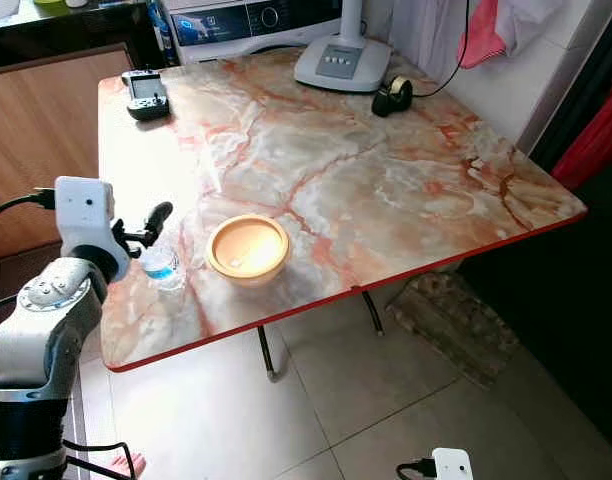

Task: Restocking fridge

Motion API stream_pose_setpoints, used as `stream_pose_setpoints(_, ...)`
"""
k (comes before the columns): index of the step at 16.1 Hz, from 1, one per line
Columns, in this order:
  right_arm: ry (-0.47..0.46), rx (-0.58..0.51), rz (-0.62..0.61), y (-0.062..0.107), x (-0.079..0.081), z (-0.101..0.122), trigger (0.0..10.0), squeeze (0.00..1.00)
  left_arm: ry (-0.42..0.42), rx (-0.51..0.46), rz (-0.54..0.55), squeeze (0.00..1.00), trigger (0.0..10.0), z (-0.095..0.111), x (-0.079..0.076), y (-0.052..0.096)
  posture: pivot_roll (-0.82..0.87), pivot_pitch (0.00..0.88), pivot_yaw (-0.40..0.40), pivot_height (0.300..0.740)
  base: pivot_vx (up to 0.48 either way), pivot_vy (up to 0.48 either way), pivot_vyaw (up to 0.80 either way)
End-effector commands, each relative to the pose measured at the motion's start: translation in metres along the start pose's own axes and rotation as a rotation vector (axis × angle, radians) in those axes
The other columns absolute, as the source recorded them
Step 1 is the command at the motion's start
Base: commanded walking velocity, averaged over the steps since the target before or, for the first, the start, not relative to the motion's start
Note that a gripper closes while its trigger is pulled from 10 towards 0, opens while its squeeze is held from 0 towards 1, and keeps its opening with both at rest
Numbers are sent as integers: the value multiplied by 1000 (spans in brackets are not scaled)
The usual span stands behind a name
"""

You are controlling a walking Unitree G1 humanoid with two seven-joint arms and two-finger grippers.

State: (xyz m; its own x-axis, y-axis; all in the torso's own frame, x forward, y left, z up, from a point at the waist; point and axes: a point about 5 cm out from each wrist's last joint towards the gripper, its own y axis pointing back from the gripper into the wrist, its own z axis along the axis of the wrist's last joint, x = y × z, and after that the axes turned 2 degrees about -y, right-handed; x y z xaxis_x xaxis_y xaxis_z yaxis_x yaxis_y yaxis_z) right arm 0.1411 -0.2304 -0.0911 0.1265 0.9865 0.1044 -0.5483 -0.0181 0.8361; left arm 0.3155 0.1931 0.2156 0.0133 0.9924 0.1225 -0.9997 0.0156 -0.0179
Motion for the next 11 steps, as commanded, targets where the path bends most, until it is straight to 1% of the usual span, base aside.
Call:
stream_pose_setpoints(1, -9, 20, -12, 2, -5, -6, 10000, 0, 9, -36, -27, 0, 10000, 20, -3, -1, 78, 127, -33, 740, 0, 0, 0)
stream_pose_setpoints(2, -9, 20, -12, 2, -5, -6, 10000, 0, -8, -42, -47, 0, 10000, 29, -4, -2, 81, 127, -34, 740, 0, 0, 0)
stream_pose_setpoints(3, -7, 21, -12, 2, -5, -6, 10000, 0, -67, -58, -106, 0, 10000, 47, -6, -2, 89, 127, -34, 740, 0, 0, 0)
stream_pose_setpoints(4, -6, 21, -12, 2, -5, -6, 10000, 0, -95, -60, -130, 0, 10000, 55, -7, -2, 96, 129, -35, 740, 0, 0, 0)
stream_pose_setpoints(5, -4, 21, -11, 2, -4, -6, 10000, 0, -137, -35, -158, 0, 10000, 66, -7, -3, 102, 129, -34, 740, 0, 0, 0)
stream_pose_setpoints(6, -2, 22, -8, 2, -4, -5, 10000, 0, -126, 29, -181, 0, 10000, 68, -7, -4, 109, 128, -33, 740, 0, 0, 0)
stream_pose_setpoints(7, -1, 23, -7, 2, -4, -5, 10000, 0, -99, 60, -187, 0, 10000, 67, -7, -4, 111, 128, -32, 740, 0, 0, 0)
stream_pose_setpoints(8, -1, 24, -6, 2, -3, -6, 10000, 0, -106, 147, -176, 0, 10000, 59, -3, -6, 113, 126, -22, 740, 0, 0, 0)
stream_pose_setpoints(9, -2, 24, -7, 2, -3, -6, 10000, 0, -148, 196, -188, 0, 10000, 52, 1, -4, 113, 126, -22, 740, 0, 0, 0)
stream_pose_setpoints(10, -5, 24, -8, 2, -3, -6, 10000, 0, -175, 223, -190, 0, 10000, 49, 5, -2, 121, 127, -15, 740, 0, 0, 0)
stream_pose_setpoints(11, -6, 24, -9, 2, -3, -6, 10000, 0, -178, 235, -192, 0, 10000, 49, 7, -1, 133, 129, -14, 740, 0, 0, 0)
